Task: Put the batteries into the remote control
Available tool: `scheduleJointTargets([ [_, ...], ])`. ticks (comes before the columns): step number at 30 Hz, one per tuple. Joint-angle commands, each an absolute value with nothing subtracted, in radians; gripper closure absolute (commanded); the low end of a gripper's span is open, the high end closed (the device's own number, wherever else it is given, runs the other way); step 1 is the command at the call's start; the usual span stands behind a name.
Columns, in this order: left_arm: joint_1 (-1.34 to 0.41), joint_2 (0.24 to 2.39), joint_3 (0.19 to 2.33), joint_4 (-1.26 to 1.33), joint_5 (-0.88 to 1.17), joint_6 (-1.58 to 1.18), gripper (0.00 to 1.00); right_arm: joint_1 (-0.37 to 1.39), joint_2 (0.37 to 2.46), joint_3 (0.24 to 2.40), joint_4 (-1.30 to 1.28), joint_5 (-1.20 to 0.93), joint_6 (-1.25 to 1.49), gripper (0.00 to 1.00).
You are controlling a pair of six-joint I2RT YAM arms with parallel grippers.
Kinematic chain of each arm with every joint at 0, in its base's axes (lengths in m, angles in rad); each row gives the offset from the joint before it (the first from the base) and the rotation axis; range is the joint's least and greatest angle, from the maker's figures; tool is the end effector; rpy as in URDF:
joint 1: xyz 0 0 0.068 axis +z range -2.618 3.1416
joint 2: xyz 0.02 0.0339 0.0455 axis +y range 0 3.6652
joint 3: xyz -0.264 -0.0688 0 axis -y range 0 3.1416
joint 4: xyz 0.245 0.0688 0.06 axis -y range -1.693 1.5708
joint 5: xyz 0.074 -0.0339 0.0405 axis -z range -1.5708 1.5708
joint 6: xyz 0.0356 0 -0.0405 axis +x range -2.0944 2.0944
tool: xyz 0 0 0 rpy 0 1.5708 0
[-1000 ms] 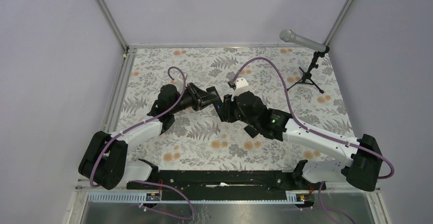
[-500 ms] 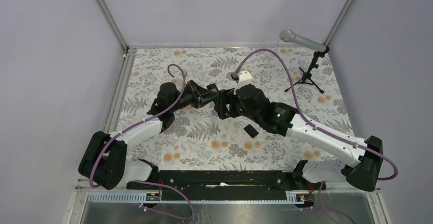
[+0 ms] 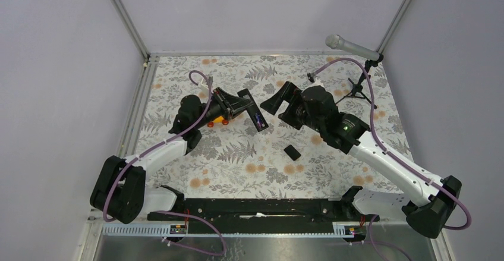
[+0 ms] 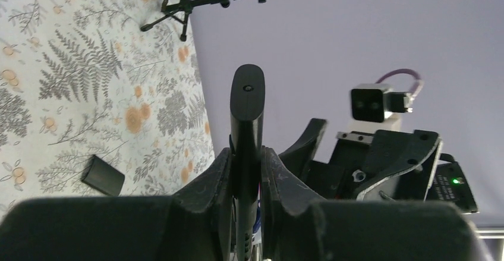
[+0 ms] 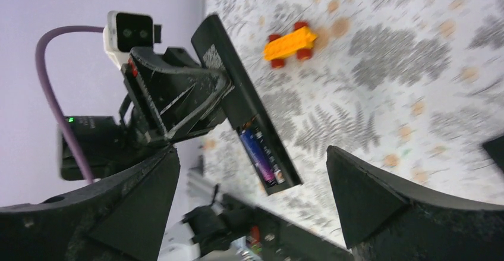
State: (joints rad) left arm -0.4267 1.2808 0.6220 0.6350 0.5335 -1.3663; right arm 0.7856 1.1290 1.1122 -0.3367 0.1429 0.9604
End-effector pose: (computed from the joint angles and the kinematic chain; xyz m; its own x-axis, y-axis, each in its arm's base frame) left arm 0.2470 -0.1322 0.2614 -0.8065 -0.5595 -0.1912 0.1451 0.1261 -0.9813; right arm 0.1843 0.1772 0.3702 -0.6365 0.5105 -0.5781 -0.1466 0.6559 0.7405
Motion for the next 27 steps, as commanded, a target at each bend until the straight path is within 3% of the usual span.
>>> scheduleJointTargets([
  [1,-0.423,1.226,0.675,0.728,0.499,-1.398,1.0,0.784,1.132,1.095,-0.221,0.004,1.214,0.0],
  [5,-0.423,1.233,0.679,0.76,0.512,-1.423,1.0,0.785,1.132,1.065,-0.121,-0.043,1.266,0.0],
  [13,-0.423,1.263,0.642,1.027,0.479,-1.593,1.0,0.784,1.107,1.079,-0.173,0.024,1.25,0.0],
  [27,-0.428,1.236,0.689,0.87,0.482,-1.521,1.0,0.784,1.153,1.043,-0.044,-0.029,1.294,0.0],
])
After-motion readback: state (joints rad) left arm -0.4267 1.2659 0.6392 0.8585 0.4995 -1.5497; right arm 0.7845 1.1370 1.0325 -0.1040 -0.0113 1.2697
